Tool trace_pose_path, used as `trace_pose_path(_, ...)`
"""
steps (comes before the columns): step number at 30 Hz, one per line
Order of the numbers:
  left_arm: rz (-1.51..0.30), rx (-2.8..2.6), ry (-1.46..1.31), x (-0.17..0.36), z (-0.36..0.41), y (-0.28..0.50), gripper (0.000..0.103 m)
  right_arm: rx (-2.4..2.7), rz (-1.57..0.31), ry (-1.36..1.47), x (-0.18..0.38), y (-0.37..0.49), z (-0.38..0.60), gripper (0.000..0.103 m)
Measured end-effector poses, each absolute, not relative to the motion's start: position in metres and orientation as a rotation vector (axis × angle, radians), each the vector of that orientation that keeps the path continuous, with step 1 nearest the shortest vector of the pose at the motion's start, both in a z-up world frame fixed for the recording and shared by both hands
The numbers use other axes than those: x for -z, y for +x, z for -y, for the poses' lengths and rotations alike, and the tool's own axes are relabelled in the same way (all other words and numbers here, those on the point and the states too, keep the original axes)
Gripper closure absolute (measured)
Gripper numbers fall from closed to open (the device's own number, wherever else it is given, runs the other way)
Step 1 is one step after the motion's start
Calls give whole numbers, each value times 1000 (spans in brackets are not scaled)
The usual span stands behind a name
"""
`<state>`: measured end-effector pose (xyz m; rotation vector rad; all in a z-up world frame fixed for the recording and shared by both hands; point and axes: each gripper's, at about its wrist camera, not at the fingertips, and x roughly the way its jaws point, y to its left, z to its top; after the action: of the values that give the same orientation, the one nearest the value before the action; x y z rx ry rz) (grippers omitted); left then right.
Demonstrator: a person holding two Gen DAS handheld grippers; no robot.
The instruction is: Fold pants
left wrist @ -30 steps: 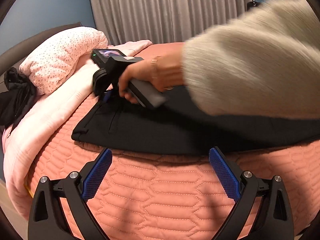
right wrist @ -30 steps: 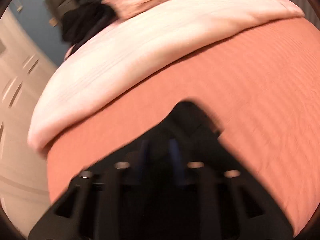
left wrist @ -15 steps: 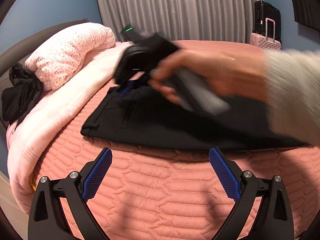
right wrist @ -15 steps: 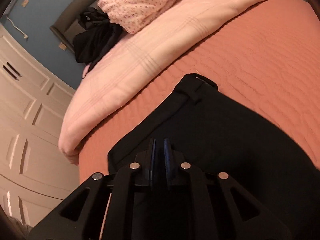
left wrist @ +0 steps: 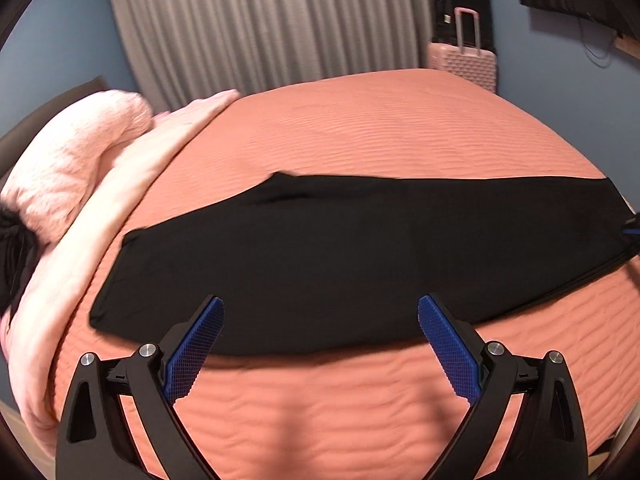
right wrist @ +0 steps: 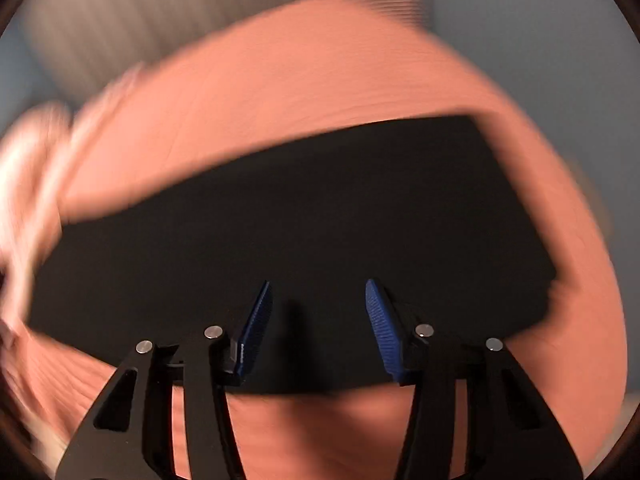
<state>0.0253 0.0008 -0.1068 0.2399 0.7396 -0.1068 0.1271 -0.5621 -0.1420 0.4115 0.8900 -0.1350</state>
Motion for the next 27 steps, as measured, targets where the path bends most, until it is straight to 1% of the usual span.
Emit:
trace_pose_path(1, -737, 118, 258, 107, 17, 29, 6, 165, -856, 434, 142, 113, 581, 49)
trace_pose_path(2, -740, 122, 273, 109, 33, 33, 6, 240, -898, 417, 153, 98, 606, 47)
trace_pose_path(3, -761, 120, 286, 111, 52, 39, 6, 302, -953, 405, 164, 88, 623, 48)
trace_pose_path(4, -775, 129, 283, 112, 62, 43, 6, 293, -926, 473, 166, 73, 638, 49)
trace_pose_path(5, -793, 139, 274, 113, 76, 48, 6, 289, -861, 573, 162, 54, 652, 47)
trace_pose_path(7, -834, 153, 239, 115, 94, 54, 6, 256, -806, 672, 162, 38, 668, 47)
trace_pose_path(9, -855, 169, 198, 113, 105, 55, 6, 198, -799, 730, 167, 43, 675, 47)
trace_pose_path(10, -866, 179, 184, 112, 111, 55, 6, 146, -793, 802, 176, 48, 680, 47)
trace_pose_path(13, -857, 180, 200, 109, 125, 51, 6, 93, -722, 922, 190, 61, 688, 47)
trace_pose_path(16, -846, 187, 235, 107, 137, 46, 6, 93, -687, 953, 192, 75, 689, 47)
trace_pose_path(19, -852, 191, 242, 109, 142, 45, 6, 95, -700, 903, 186, 97, 672, 48)
trace_pose_path(21, -849, 186, 249, 109, 145, 45, 6, 102, -703, 885, 183, 94, 670, 61)
trace_pose_path(22, -842, 185, 255, 107, 145, 46, 6, 105, -709, 891, 184, 96, 669, 77)
trace_pose_path(23, -835, 179, 262, 107, 144, 45, 6, 115, -722, 898, 189, 99, 669, 83)
trace_pose_path(25, -823, 173, 271, 105, 139, 45, 6, 118, -721, 910, 188, 100, 667, 87)
trace_pose_path(27, -818, 153, 274, 105, 130, 45, 6, 139, -721, 858, 176, 104, 658, 87)
